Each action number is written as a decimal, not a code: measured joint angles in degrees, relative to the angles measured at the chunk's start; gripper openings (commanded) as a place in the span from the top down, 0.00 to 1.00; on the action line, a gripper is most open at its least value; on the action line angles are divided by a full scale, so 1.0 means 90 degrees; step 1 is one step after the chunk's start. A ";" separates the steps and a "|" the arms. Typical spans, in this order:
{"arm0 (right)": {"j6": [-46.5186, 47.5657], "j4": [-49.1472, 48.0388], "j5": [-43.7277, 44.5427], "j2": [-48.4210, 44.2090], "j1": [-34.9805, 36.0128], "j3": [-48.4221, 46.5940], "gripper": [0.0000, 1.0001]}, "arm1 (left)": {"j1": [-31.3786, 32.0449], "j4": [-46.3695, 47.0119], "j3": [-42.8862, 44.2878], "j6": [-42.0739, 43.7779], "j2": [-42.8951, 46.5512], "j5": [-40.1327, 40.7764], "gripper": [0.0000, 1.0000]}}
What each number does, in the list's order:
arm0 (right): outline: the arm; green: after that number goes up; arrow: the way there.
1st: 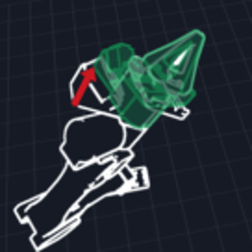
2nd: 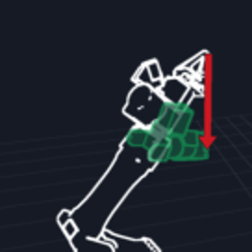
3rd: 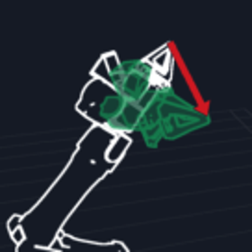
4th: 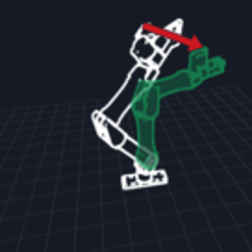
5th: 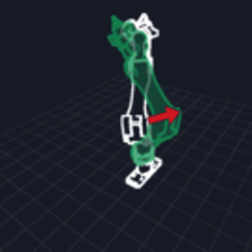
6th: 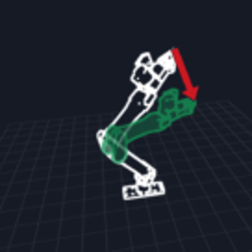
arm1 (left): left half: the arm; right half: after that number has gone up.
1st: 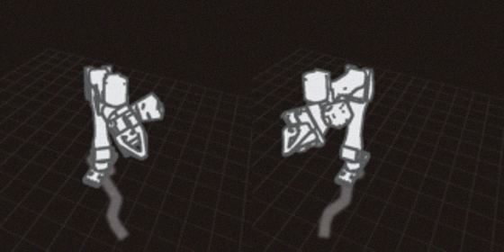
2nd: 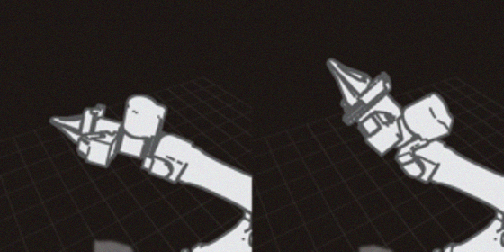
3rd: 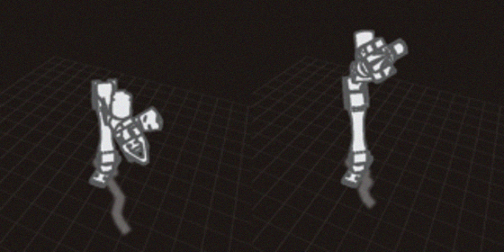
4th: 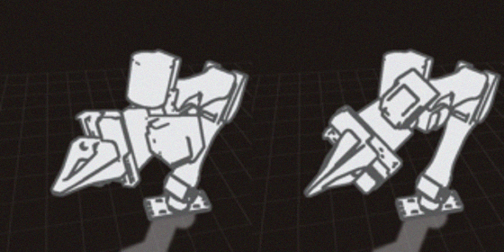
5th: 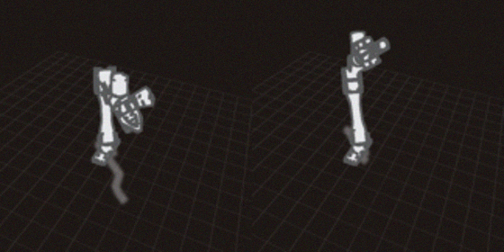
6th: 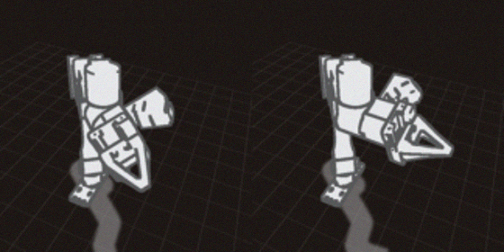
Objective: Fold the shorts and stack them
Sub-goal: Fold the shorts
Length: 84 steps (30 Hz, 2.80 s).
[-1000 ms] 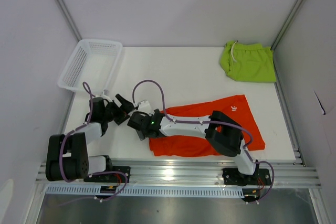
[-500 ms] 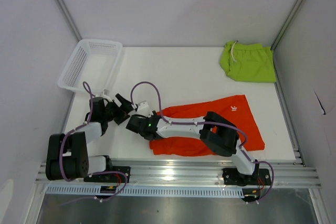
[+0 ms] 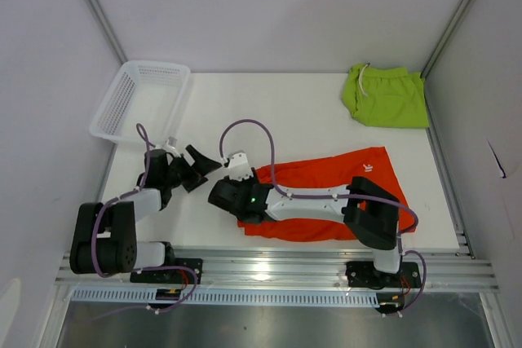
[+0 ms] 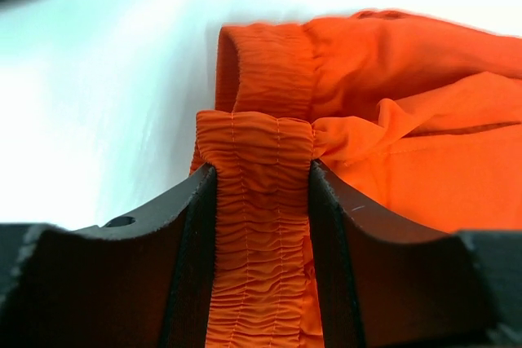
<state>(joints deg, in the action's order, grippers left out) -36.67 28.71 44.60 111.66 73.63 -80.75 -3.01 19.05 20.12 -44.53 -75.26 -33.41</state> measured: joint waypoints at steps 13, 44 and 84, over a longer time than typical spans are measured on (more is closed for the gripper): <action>-0.0294 -0.0573 0.0153 -0.0646 -0.0124 0.0862 0.54 | 0.1180 0.0741 0.0797 -0.0236 -0.1285 -0.0274 0.01; -0.0474 -0.1433 0.0143 -0.1197 -0.0401 0.1707 0.55 | 0.2055 0.1596 0.0988 -0.0741 -0.2567 -0.0391 0.70; 0.0845 -0.1919 -0.1277 -0.0270 -0.1557 0.0908 0.53 | 0.2191 0.1802 0.1039 -0.0522 -0.2599 0.0369 1.00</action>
<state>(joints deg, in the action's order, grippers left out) -29.06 11.44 33.10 109.23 59.61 -72.58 16.71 35.27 29.47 -49.23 -98.65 -30.09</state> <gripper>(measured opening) 0.471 0.007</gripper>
